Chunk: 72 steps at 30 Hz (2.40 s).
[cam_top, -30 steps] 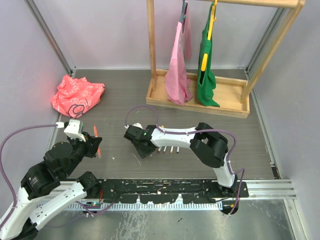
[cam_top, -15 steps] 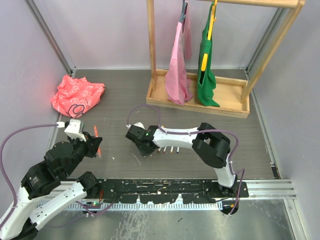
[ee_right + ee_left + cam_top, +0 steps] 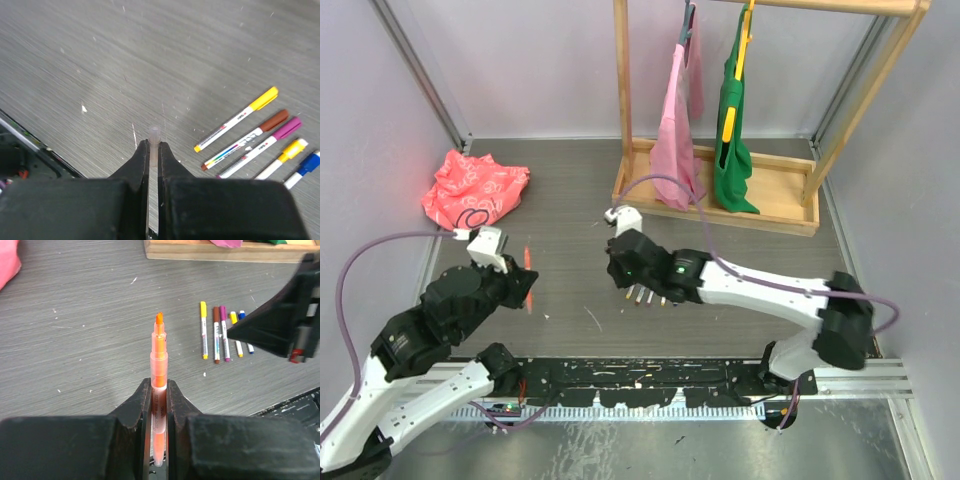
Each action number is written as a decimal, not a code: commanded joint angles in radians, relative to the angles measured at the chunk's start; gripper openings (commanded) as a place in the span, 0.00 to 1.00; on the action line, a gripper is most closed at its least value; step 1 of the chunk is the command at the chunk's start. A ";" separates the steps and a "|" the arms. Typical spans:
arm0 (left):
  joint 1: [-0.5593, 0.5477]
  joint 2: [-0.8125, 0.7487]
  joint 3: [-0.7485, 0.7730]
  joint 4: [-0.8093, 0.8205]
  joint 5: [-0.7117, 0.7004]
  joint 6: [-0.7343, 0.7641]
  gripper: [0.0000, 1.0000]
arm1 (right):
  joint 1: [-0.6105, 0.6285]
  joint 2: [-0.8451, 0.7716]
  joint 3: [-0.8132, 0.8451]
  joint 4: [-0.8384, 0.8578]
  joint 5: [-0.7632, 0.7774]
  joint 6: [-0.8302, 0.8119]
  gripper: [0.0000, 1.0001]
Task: Insert the pens into the pen caps
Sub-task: Insert the pen cap onto the pen.
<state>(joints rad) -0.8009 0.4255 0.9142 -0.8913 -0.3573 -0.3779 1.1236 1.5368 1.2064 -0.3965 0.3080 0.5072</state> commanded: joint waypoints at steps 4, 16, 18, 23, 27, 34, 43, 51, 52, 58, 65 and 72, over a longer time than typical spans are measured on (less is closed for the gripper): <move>0.001 0.128 0.076 0.164 0.185 0.008 0.00 | -0.011 -0.383 -0.253 0.449 0.060 0.013 0.00; -0.099 0.336 0.068 0.443 0.415 -0.104 0.00 | -0.012 -0.793 -0.612 0.927 0.032 0.130 0.00; -0.185 0.351 0.068 0.479 0.366 -0.102 0.00 | -0.013 -0.824 -0.652 0.976 0.030 0.149 0.00; -0.325 0.404 0.063 0.572 0.312 -0.081 0.00 | -0.011 -0.845 -0.731 1.119 -0.024 0.176 0.00; -0.369 0.426 0.057 0.632 0.314 -0.070 0.00 | -0.012 -0.840 -0.730 1.133 -0.058 0.180 0.00; -0.374 0.445 0.058 0.637 0.341 -0.064 0.00 | -0.012 -0.856 -0.766 1.213 -0.065 0.198 0.00; -0.374 0.458 0.059 0.636 0.352 -0.059 0.00 | -0.012 -0.836 -0.753 1.190 -0.080 0.197 0.00; -0.376 0.455 0.058 0.624 0.354 -0.058 0.00 | -0.012 -0.821 -0.747 1.182 -0.080 0.189 0.00; -0.376 0.455 0.058 0.623 0.354 -0.059 0.00 | -0.011 -0.819 -0.747 1.181 -0.079 0.189 0.00; -0.375 0.451 0.055 0.617 0.349 -0.060 0.00 | -0.012 -0.811 -0.742 1.176 -0.080 0.189 0.00; -0.376 0.450 0.056 0.610 0.339 -0.058 0.00 | -0.012 -0.796 -0.738 1.173 -0.129 0.191 0.00; -0.376 0.447 0.055 0.610 0.332 -0.058 0.00 | -0.012 -0.797 -0.735 1.157 -0.142 0.189 0.00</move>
<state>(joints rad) -1.1717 0.8883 0.9646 -0.3279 -0.0135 -0.4545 1.1126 0.7467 0.4397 0.7288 0.1883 0.6956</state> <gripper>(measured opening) 0.113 0.071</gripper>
